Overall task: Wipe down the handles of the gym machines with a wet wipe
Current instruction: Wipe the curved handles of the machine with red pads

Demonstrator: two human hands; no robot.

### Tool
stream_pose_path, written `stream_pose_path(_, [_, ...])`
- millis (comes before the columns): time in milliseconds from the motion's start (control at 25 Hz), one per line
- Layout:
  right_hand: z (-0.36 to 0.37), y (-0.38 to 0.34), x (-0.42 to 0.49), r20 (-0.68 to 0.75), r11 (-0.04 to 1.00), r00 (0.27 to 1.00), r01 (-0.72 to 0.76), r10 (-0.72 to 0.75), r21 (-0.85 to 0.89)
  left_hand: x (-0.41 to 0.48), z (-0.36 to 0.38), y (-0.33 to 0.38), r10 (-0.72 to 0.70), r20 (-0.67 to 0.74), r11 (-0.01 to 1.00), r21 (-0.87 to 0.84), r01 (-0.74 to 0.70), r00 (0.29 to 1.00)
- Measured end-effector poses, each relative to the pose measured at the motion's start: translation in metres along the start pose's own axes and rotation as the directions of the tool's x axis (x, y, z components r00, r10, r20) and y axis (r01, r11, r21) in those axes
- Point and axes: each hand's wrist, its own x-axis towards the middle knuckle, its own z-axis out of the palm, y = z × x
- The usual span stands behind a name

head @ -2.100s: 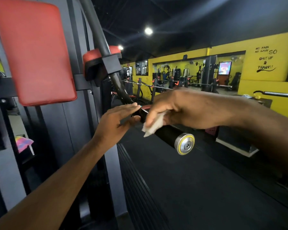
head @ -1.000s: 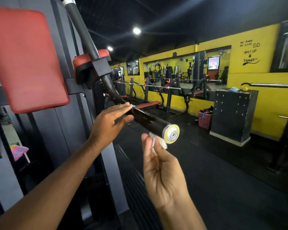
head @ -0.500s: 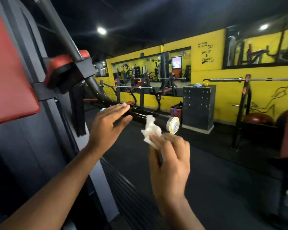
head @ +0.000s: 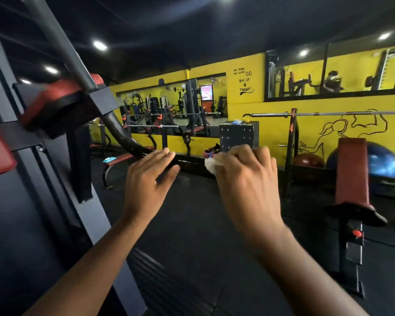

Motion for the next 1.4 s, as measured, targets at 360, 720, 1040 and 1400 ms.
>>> stream_pose_path(360, [0.005,0.038,0.066,0.705,0.689,0.705,-0.550,0.081,0.472,0.000,-0.004,0.011,0.001,0.031,0.998,-0.064,0.001,1.000])
stream_pose_path(720, [0.033,0.041,0.016,0.961,-0.577,0.259,-0.801,-0.095,0.159,0.001,-0.006,0.031,-0.044,-0.002,0.999,-0.015,0.044,0.999])
stream_pose_path(1040, [0.012,0.011,-0.020,0.942,-0.955,0.294,-0.286,-0.164,-0.077,-0.003,-0.005,0.049,-0.099,-0.002,0.995,0.016,0.099,0.995])
stream_pose_path(1400, [0.020,0.047,-0.045,0.715,-0.231,0.575,-0.691,0.399,0.685,0.002,-0.025,0.098,-0.011,0.022,0.997,-0.075,0.013,1.000])
